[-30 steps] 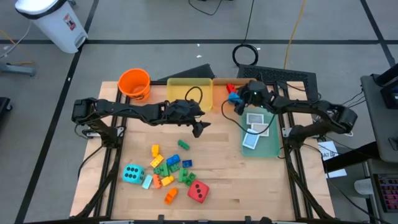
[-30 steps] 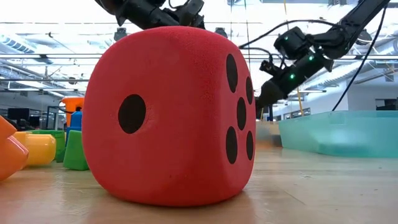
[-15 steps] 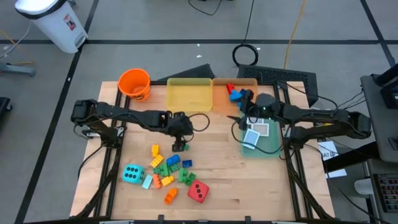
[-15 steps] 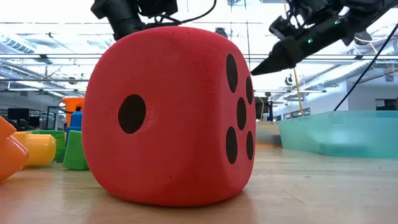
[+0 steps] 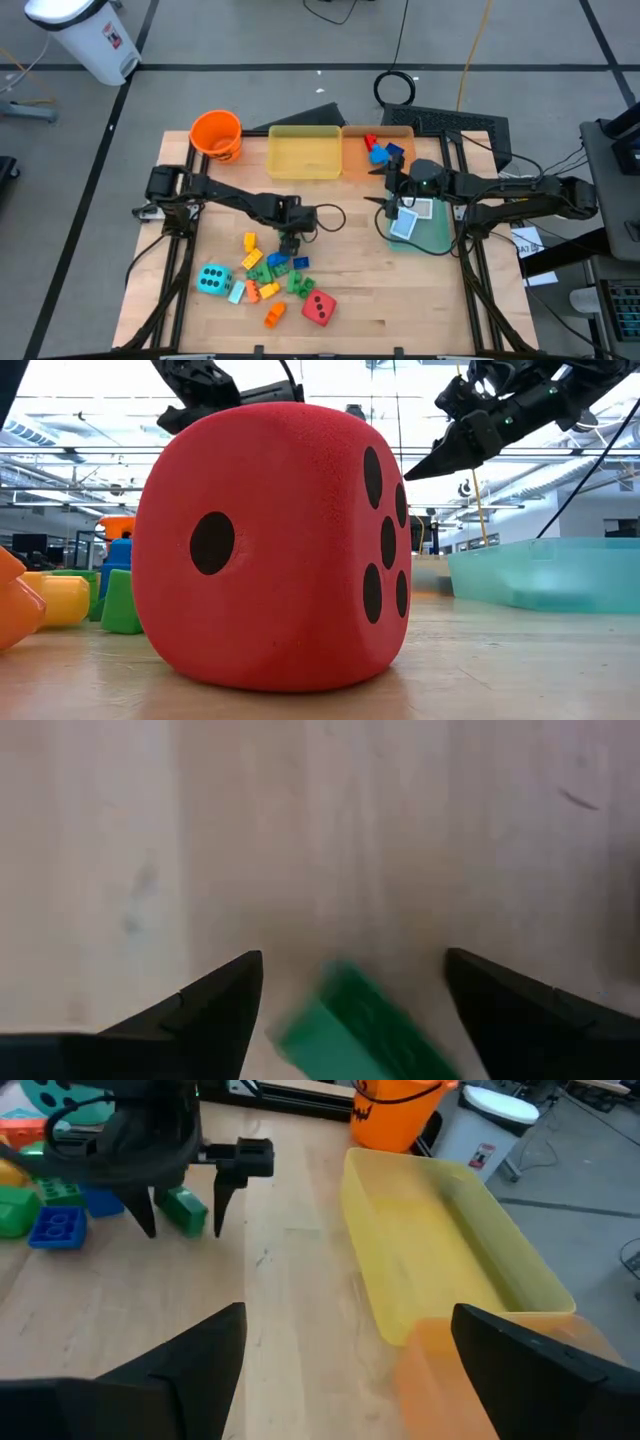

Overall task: Pick & Place Toys
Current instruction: Put the green game piece into the orange bin

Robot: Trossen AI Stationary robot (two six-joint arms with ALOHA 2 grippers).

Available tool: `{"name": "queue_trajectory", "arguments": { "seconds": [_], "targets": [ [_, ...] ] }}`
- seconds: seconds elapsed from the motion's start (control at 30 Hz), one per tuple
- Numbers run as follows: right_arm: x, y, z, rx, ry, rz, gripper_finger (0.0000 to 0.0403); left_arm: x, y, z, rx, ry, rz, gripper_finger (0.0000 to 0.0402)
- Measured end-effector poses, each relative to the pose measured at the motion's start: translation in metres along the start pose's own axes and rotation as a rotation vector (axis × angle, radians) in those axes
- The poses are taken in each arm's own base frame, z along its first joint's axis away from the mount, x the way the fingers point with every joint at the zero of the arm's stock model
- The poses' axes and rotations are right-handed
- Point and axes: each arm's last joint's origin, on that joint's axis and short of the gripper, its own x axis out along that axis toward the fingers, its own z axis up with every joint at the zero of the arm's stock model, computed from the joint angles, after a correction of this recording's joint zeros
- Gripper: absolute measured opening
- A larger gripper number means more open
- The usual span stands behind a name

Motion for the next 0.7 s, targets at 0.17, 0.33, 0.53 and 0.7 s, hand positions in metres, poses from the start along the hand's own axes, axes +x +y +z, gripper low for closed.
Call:
{"name": "queue_trajectory", "arguments": {
  "seconds": [0.17, 0.33, 0.53, 0.7],
  "targets": [
    [0.000, 0.000, 0.000, 0.001, 0.000, 0.000, 0.0320, 0.007, 0.000, 0.000, -0.022, 0.013, 0.007, 0.0319],
    [0.000, 0.000, 0.000, -0.001, 0.000, -0.001, 0.0320, -0.001, 0.001, -0.001, -0.081, 0.012, 0.038, 0.0319],
    [0.000, 0.000, 0.000, -0.002, 0.004, 0.000, 0.0320, -0.046, 0.006, -0.008, -0.290, -0.031, 0.086, 0.0319],
    [0.000, 0.000, 0.000, -0.002, 0.002, 0.000, 0.0320, -0.063, 0.001, -0.018, -0.426, 0.022, 0.013, 0.0319]
  ]
}}
